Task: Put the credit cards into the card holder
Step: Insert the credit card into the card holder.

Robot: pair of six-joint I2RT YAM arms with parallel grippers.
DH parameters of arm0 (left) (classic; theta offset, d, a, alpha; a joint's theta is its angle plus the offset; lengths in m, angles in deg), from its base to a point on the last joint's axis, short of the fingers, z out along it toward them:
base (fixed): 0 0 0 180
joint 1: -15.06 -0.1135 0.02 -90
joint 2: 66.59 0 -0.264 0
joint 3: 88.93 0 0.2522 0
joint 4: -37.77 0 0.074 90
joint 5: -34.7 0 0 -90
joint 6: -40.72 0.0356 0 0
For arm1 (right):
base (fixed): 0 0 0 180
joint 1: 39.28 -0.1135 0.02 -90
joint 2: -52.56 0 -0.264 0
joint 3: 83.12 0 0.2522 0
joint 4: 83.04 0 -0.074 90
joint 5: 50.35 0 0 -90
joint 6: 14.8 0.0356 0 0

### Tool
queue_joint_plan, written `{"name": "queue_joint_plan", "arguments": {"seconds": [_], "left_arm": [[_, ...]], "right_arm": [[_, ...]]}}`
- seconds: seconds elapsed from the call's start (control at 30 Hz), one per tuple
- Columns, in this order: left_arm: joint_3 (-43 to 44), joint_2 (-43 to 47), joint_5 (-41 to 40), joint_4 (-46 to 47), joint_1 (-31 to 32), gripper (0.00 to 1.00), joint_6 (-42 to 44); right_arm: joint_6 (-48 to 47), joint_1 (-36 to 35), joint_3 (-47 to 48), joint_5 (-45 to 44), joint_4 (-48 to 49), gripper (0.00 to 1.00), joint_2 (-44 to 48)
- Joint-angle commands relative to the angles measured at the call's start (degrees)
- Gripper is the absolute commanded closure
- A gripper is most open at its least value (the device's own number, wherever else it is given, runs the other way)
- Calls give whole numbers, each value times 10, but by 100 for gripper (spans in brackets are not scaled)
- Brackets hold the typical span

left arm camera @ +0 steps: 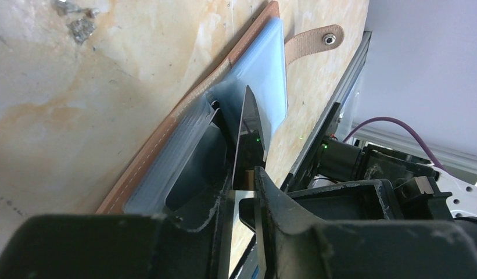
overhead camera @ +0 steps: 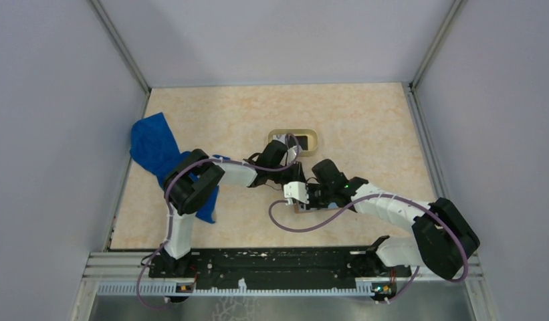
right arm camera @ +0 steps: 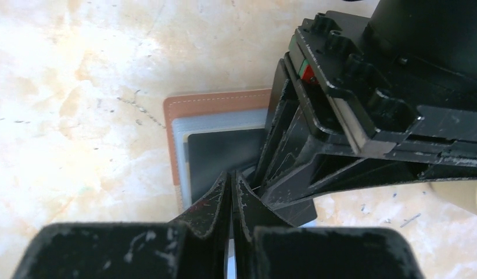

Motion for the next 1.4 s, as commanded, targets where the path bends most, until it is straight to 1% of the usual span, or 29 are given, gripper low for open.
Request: {"name": "queue_joint_plan", "arguments": {"seconds": [0.0,0.07,0.2,0.33,0.4,0.5,0.6,0.67,0.7,0.77,0.8,1.0,1.2,1.37], "left_arm": [[-32,-12,-20,-44,-6,76,8],[-38,-10,-16,-36,-8,81,6],[-45,-9,-5,-25,-13,93,3],[-44,-10,-5,-30,-13,98,6],[-40,-10,-11,-41,-13,98,11],[-24,-15,-11,-69,-13,99,26],[-9,-19,-13,-102,-13,99,39],[-1,-23,-11,-119,-13,99,46],[4,-26,-8,-127,-13,99,49],[15,-34,-4,-142,-13,100,56],[22,-38,-3,-158,-13,100,60],[63,-55,-12,-215,-10,100,75],[101,-68,-44,-267,-3,99,87],[127,-83,-57,-300,0,100,94]], "right_arm": [[14,20,34,86,-26,99,23],[7,32,38,131,-48,98,36],[2,65,50,191,-79,96,53],[16,123,57,219,-84,96,65],[37,153,54,202,-68,96,67],[82,193,43,144,-21,96,64],[114,208,26,64,23,95,53],[120,211,28,37,28,94,37],[120,211,33,31,23,93,29],[120,212,41,30,5,86,15],[118,213,43,30,0,85,9],[114,229,48,36,-13,84,-4],[119,230,48,2,-9,84,-20],[124,230,49,-8,-9,84,-35]]}}
